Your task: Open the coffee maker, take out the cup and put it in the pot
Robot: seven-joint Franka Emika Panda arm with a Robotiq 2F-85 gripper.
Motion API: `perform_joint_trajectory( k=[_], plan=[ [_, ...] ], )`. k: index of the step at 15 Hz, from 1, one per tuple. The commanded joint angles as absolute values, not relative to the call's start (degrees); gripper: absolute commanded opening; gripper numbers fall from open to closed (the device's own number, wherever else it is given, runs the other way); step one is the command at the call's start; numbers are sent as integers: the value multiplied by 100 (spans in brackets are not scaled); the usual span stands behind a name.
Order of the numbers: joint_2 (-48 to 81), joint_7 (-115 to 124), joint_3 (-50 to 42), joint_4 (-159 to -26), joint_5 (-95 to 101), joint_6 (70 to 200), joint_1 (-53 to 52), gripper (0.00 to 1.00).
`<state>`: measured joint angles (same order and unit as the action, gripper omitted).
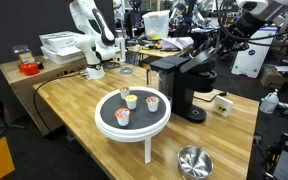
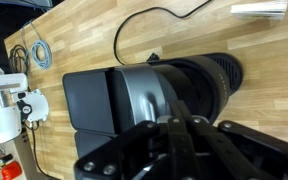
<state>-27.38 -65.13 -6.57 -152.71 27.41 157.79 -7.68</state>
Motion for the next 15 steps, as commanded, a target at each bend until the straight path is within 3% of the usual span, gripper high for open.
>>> perform_joint_trajectory(
  k=[1, 15],
  plan=[
    [-2419, -6698, -497, -15128, 2663, 15951, -711, 0],
    [-1725, -7579, -376, -14180, 2594, 15852, -760, 0]
  ],
)
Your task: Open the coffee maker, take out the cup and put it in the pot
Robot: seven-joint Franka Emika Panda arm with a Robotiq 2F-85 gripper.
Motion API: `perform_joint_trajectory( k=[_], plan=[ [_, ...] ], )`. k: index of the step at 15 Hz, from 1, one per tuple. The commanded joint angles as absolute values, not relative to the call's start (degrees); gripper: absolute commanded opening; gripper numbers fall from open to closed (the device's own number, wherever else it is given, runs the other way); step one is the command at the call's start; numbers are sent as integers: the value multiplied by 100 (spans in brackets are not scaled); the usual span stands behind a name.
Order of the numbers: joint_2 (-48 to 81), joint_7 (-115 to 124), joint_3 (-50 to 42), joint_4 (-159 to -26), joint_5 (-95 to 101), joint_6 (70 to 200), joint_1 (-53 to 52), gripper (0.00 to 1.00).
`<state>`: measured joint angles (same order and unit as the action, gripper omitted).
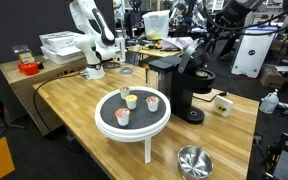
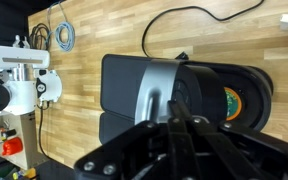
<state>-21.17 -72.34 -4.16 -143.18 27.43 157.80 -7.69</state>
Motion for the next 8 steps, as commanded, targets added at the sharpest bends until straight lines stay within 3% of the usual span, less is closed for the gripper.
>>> perform_joint_trajectory(
  k=[1, 8],
  plan=[
    [-1679, -7656, -379, -14130, 2582, 15850, -760, 0],
    [-1060, -7979, -403, -13411, 2447, 15871, -708, 0]
  ],
)
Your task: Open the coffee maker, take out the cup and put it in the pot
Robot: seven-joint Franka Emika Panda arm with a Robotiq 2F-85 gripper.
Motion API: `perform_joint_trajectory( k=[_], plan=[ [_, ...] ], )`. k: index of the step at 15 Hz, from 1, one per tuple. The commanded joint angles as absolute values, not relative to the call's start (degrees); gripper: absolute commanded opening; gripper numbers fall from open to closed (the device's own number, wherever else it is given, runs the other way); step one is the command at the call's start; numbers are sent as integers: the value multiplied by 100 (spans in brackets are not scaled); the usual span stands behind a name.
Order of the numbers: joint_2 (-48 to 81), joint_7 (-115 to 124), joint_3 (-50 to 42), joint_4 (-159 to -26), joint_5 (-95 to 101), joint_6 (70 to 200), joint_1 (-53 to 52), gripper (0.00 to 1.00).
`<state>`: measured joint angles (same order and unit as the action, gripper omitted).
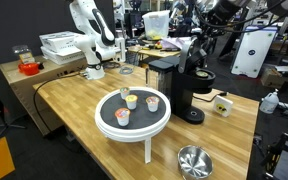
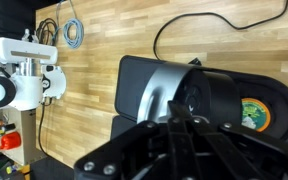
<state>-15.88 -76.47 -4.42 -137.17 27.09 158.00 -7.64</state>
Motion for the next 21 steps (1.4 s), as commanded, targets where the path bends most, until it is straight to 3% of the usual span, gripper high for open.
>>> perform_joint_trajectory(
  k=[1, 10, 21],
  plan=[
    [-949, -8038, -404, -13282, 2379, 15870, -702, 0],
    [-437, -8568, -233, -12847, 1827, 15722, -589, 0],
    [-1829, -8326, -300, -14012, 1911, 15610, -519, 0]
  ],
)
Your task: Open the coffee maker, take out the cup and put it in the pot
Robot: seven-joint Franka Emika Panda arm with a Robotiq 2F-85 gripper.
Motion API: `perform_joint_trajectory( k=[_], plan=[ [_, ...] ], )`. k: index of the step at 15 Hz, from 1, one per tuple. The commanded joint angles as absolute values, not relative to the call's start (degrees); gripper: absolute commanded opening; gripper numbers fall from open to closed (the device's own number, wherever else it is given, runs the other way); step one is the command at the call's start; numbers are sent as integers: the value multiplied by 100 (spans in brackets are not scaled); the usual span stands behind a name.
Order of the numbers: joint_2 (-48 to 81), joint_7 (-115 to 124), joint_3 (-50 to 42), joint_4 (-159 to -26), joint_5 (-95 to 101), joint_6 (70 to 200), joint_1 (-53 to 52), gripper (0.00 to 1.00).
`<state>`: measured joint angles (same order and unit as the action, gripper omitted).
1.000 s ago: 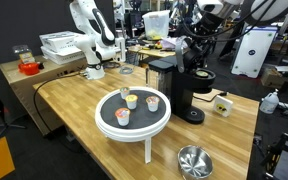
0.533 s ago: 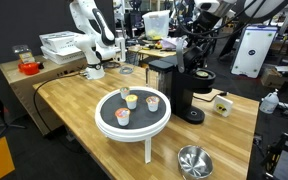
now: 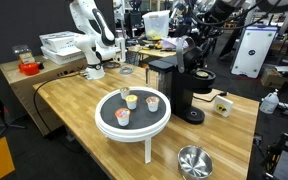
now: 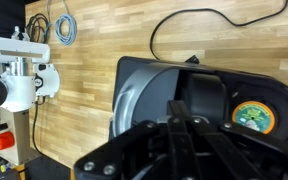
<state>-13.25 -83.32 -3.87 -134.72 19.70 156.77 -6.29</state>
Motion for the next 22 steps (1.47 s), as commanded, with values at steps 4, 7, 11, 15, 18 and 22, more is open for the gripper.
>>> perform_joint_trajectory(
  k=[4, 7, 11, 15, 18, 22],
  plan=[
    [-2798, -8128, -300, -15000, 1868, 15518, -615, 0],
    [-3572, -7998, -249, -15548, 1852, 15299, -744, 0],
    [-4334, -7715, -147, -15934, 1823, 14853, -982, 0],
    [-4586, -7329, -67, -15913, 1678, 14306, -1223, 0],
    [-4568, -7261, -94, -15915, 1767, 14317, -1267, 32],
    [-4572, -7248, -95, -15915, 1762, 14301, -1276, 33]
  ],
)
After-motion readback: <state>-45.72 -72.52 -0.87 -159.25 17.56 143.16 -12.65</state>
